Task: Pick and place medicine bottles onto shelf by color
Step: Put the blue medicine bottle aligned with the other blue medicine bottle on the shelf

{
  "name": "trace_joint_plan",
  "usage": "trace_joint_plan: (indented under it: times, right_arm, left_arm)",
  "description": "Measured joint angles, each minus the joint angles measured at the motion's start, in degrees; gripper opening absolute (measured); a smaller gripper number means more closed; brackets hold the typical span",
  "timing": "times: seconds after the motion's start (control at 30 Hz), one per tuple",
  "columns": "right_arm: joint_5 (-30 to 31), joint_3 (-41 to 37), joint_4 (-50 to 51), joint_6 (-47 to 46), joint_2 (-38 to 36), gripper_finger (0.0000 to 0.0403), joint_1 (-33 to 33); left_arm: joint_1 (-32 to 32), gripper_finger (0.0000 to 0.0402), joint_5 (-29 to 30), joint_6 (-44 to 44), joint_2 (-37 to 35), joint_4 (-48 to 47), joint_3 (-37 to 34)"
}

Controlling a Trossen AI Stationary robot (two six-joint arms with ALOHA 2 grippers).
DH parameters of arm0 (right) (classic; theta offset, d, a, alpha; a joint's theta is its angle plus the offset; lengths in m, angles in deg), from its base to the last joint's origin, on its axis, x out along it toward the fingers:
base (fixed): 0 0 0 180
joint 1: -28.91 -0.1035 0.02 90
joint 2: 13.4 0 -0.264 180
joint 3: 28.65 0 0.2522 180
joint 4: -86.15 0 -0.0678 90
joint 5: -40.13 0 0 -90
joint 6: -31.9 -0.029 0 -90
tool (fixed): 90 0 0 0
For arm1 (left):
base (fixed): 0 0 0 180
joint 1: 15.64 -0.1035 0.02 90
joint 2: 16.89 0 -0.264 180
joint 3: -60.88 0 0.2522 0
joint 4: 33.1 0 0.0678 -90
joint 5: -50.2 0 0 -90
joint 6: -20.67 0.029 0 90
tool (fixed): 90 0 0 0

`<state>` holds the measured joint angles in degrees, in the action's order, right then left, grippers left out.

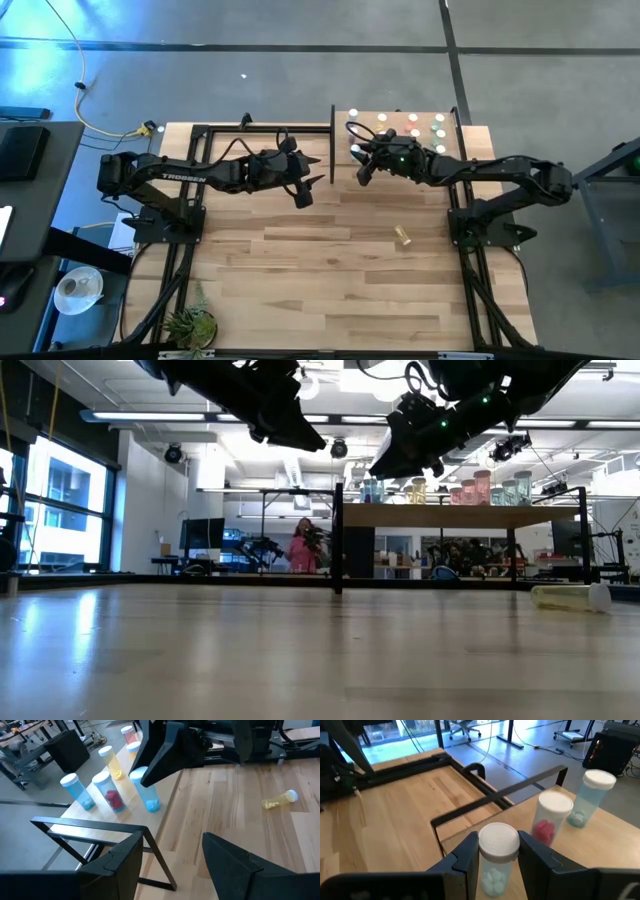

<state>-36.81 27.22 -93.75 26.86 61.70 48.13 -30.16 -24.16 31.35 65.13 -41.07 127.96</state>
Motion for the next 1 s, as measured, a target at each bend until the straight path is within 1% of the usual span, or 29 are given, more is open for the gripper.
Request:
trace_joint_plan:
  times: [0.37,0.43,0.7,1.0]
  right_arm:
    - [0.0,0.0,0.1,1.9,0.0,0.0098,0.0]
    - [0.0,0.0,0.1,2.7,0.0,0.0103,0.0]
    - [0.0,0.0,0.0,2.5,0.0,0.0148,0.0]
    - [0.9,0.0,-1.0,4.0,0.0,0.0153,0.0]
  left_arm:
    - [0.0,0.0193,0.0,0.0,0.0,0.0,0.0]
    - [0.0,0.0193,0.0,0.0,0.0,0.0,0.0]
    - [0.0,0.0193,0.0,0.0,0.0,0.0,0.0]
    - [0.0,0.0193,0.0,0.0,0.0,0.0,0.0]
